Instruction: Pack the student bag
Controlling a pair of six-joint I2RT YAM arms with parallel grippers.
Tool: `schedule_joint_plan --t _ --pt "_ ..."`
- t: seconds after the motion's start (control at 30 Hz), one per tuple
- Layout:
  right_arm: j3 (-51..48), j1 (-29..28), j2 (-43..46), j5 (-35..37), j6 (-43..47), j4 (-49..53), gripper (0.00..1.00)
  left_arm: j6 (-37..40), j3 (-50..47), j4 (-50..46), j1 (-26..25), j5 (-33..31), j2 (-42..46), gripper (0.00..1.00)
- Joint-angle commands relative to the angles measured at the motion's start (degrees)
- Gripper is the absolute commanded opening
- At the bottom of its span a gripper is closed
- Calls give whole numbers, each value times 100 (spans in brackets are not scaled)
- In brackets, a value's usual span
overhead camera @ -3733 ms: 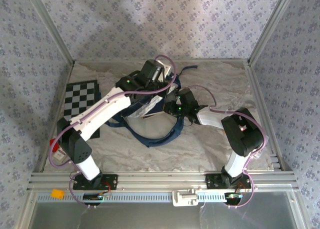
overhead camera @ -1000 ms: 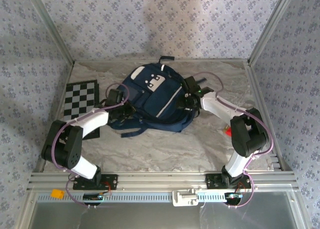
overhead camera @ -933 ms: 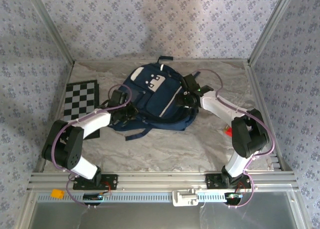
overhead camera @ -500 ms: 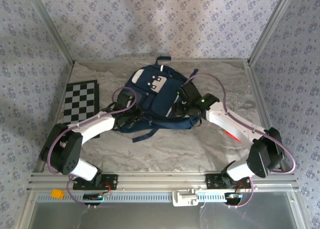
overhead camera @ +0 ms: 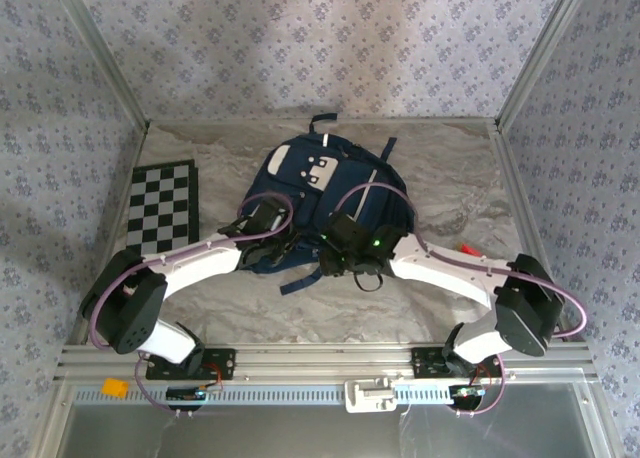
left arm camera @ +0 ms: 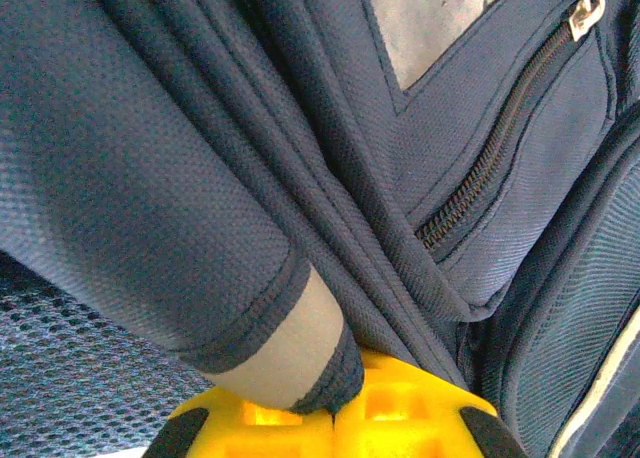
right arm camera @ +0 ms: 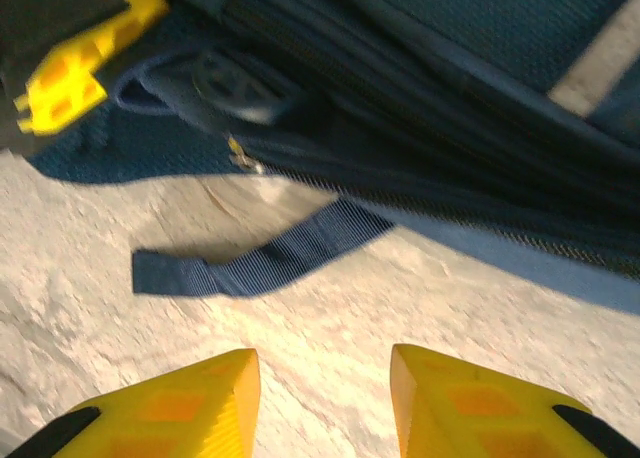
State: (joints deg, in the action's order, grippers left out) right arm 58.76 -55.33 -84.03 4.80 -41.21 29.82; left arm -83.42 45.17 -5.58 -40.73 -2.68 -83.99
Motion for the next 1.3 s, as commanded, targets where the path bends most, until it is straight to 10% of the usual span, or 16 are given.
schedule_joint_plan --t 0.0,0.6,1.27 --pt "123 -118 -372 178 -431 -621 39 -279 291 330 -135 41 287 0" --pt "902 -138 -1450 1796 -1679 -16 37 -628 71 624 -230 57 496 0" --pt "905 -162 -1212 1811 -400 147 33 -570 278 520 -499 -30 523 0"
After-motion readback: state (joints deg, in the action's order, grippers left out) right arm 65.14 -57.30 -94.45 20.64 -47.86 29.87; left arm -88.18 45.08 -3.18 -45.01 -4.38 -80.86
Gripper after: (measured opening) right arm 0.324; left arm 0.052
